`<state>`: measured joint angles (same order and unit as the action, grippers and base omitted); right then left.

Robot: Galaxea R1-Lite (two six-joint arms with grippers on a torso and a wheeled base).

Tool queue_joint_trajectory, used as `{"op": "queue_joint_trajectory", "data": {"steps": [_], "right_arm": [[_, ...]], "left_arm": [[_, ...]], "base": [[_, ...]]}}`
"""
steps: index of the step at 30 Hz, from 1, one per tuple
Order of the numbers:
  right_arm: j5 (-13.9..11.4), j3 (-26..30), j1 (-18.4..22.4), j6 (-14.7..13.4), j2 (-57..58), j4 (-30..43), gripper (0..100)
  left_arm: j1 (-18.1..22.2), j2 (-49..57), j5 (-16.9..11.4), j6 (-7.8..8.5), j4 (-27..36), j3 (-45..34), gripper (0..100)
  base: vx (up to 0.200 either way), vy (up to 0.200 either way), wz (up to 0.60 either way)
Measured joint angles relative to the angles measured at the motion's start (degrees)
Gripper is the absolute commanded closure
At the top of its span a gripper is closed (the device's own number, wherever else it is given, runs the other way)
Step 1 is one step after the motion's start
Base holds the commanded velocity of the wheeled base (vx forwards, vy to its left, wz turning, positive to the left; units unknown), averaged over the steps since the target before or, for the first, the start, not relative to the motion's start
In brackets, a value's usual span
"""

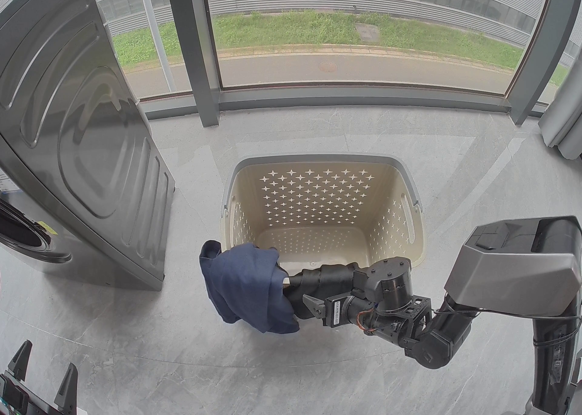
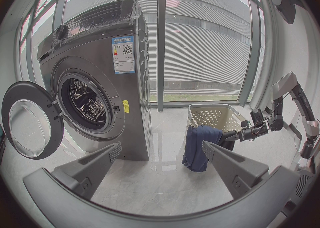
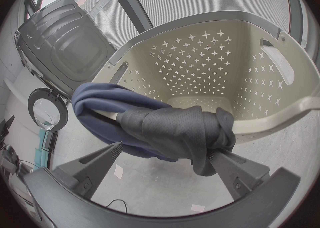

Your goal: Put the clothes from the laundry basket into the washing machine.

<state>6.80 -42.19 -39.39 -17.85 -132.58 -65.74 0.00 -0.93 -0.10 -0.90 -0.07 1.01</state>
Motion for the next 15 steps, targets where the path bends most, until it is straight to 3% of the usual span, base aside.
{"op": "queue_joint_trajectory", "data": {"steps": [11,12,15], "right_arm": [[2.08,-4.94,1.71,-0.02,-2.95,-1.67,0],[2.11,-5.02,1.79,-0.02,-3.05,-1.94,100],[2.15,-5.13,1.88,0.0,-3.3,-3.08,100]], "left_arm": [[0.0,0.0,0.0,-0.13,0.0,0.0,0],[0.0,0.0,0.0,-0.13,0.0,0.0,0],[0.0,0.0,0.07,-0.22,0.0,0.0,0]], "base": [[0.0,0.0,0.0],[0.0,0.0,0.0],[0.0,0.0,0.0]]}}
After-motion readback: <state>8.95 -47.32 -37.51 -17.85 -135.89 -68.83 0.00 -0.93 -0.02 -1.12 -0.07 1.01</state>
